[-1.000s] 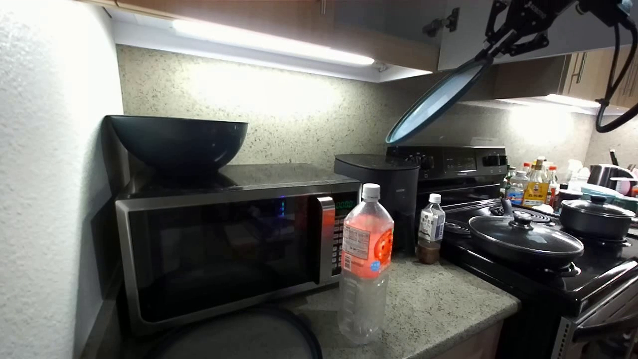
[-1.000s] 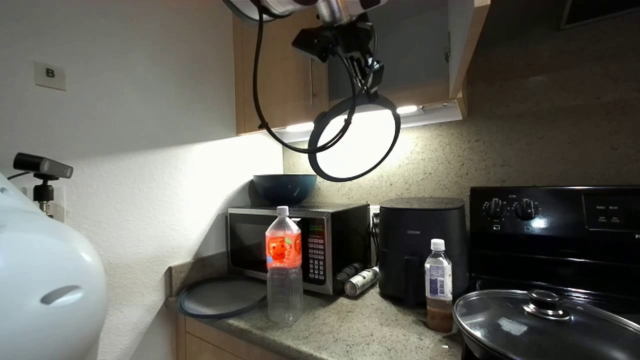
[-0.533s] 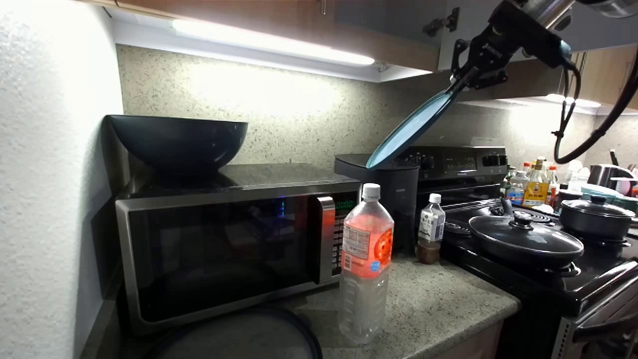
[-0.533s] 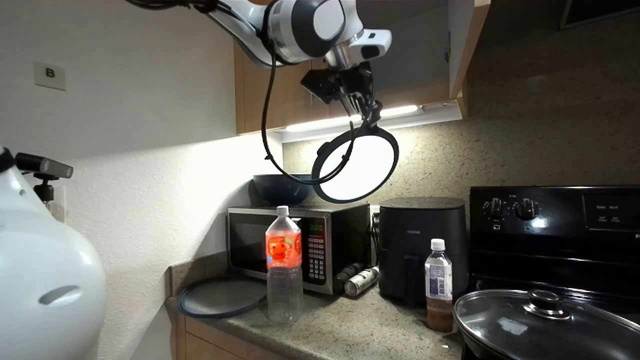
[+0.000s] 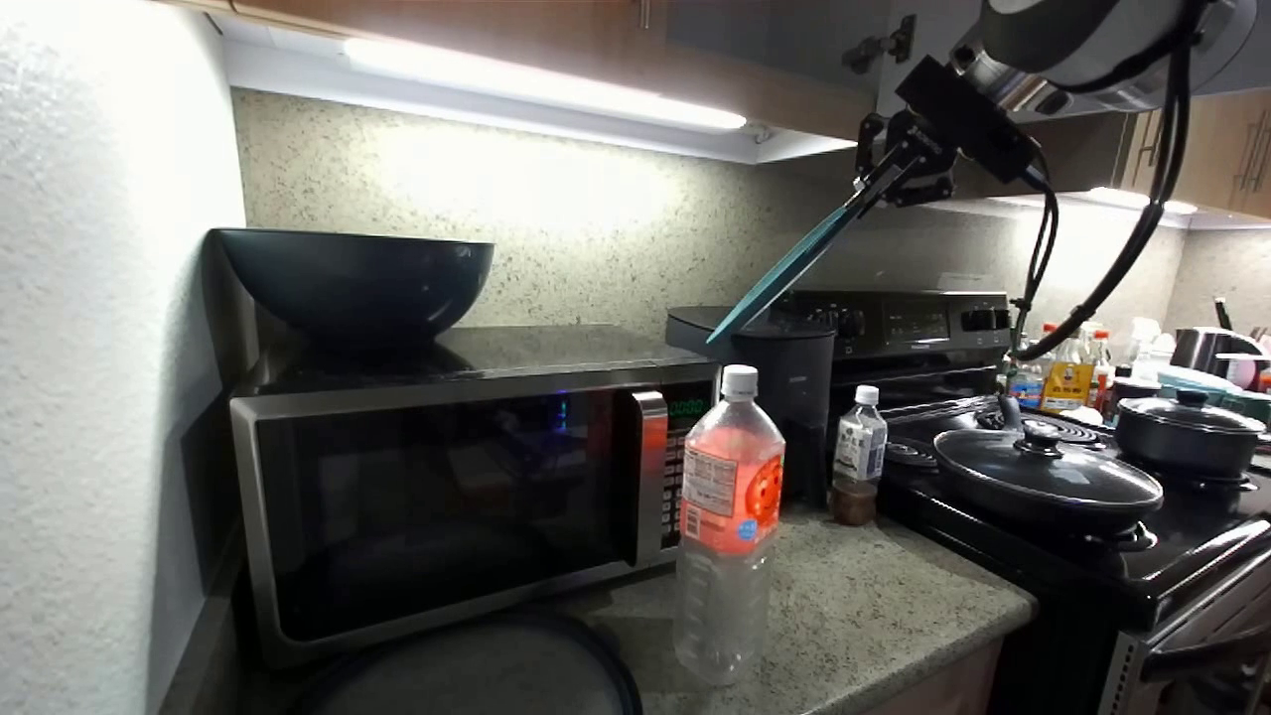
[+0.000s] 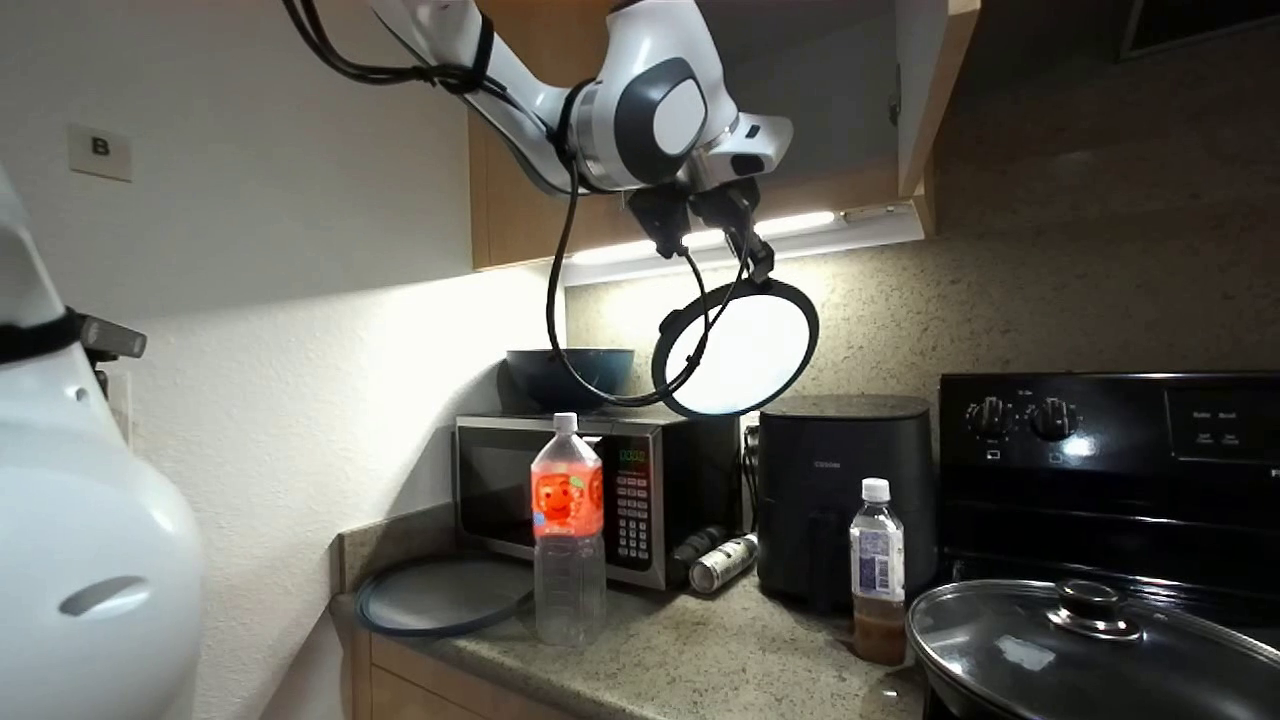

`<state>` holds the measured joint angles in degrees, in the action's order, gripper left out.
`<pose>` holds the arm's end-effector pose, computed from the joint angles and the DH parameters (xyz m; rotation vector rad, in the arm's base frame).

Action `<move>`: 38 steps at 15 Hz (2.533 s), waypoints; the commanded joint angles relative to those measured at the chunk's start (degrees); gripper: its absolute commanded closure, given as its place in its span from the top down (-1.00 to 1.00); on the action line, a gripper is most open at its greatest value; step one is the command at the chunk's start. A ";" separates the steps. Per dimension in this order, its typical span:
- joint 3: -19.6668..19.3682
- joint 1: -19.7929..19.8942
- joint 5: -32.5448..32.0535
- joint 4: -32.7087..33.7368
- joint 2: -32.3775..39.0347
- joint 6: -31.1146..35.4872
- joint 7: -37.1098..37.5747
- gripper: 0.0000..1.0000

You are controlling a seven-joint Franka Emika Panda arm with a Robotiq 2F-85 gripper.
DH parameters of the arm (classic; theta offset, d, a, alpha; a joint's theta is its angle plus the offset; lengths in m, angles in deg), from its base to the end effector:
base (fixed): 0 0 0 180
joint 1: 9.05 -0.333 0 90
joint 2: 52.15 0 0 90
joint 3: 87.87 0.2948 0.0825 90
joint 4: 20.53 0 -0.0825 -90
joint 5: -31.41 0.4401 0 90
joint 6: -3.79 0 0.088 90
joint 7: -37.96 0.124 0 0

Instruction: Take the lid out of the cupboard and place it on the microwave

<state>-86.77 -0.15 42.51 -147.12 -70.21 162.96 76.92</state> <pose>0.5757 -0.0854 0.5659 -2.2614 1.1815 -1.1092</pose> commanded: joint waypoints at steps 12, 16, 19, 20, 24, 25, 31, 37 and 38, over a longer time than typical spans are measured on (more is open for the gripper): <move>-14.23 -28.32 28.15 5.49 -5.52 -4.86 -23.22 -0.94; -10.57 -25.14 33.20 6.39 -3.13 -13.46 -32.19 -0.94; -8.60 -23.17 32.90 6.70 -0.99 -16.83 -34.76 -0.94; -8.12 -22.56 32.70 6.93 -0.08 -17.78 -35.09 -0.94; -5.93 -19.72 31.90 5.97 0.62 -19.15 -34.03 -0.75; -5.93 -19.42 31.84 6.15 1.10 -19.45 -34.28 -0.94; -1.81 -16.32 31.26 7.24 7.54 -6.12 -29.88 -0.94; 0.68 -15.45 28.35 9.92 14.45 2.29 -23.13 -0.94; 0.91 -15.36 27.58 10.35 15.40 3.17 -22.16 -0.94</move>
<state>-87.70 -17.01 72.27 -138.96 -57.74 163.21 50.78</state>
